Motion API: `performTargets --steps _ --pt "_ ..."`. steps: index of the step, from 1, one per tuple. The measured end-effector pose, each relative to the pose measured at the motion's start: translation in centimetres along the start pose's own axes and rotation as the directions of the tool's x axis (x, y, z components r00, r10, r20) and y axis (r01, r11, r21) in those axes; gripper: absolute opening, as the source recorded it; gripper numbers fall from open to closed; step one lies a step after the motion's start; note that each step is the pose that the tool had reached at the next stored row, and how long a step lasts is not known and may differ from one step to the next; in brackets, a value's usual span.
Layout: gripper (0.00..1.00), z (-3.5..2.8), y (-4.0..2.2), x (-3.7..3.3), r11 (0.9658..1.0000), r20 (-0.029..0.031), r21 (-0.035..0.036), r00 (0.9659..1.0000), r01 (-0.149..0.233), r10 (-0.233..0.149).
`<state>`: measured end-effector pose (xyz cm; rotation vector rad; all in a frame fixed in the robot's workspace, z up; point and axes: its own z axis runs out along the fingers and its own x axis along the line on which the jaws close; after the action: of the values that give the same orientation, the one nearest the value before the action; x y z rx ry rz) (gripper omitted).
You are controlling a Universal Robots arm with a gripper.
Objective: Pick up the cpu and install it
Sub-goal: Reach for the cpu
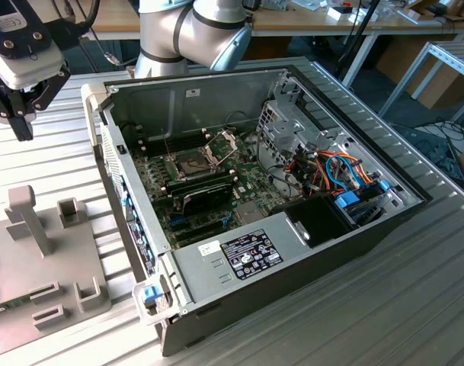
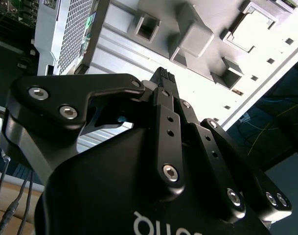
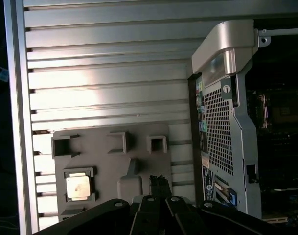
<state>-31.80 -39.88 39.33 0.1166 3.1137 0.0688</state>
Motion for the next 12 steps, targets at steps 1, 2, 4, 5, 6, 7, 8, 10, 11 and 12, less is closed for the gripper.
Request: performTargets --steps 1,2,4,5,6,7,8,10,11,12 --pt "0.11 0.0 0.0 0.03 1.0 0.0 0.0 1.0 0.0 0.0" --pt "0.11 0.0 0.0 0.04 1.0 0.0 0.0 1.0 0.0 0.0" --pt "0.11 0.0 0.0 0.07 1.0 0.0 0.0 1.0 0.0 0.0" --pt "0.11 -0.01 -0.01 0.1 1.0 -0.0001 0.0001 1.0 0.0 0.0" --pt "0.11 -0.01 -0.01 0.12 1.0 0.0 0.0001 1.0 0.0 0.0" --pt "0.11 -0.01 -0.01 0.15 1.0 0.0 0.0 1.0 0.0 0.0" --pt "0.11 0.0 -0.01 0.18 1.0 0.0 0.0 1.0 0.0 0.0" --pt "0.11 -0.01 -0.02 0.26 1.0 0.0 0.0 1.0 0.0 0.0" --pt "0.11 -0.01 -0.02 0.29 1.0 0.0 0.0 1.0 0.0 0.0" --pt "0.11 -0.01 -0.02 0.33 1.0 0.0 0.0001 1.0 0.0 0.0"
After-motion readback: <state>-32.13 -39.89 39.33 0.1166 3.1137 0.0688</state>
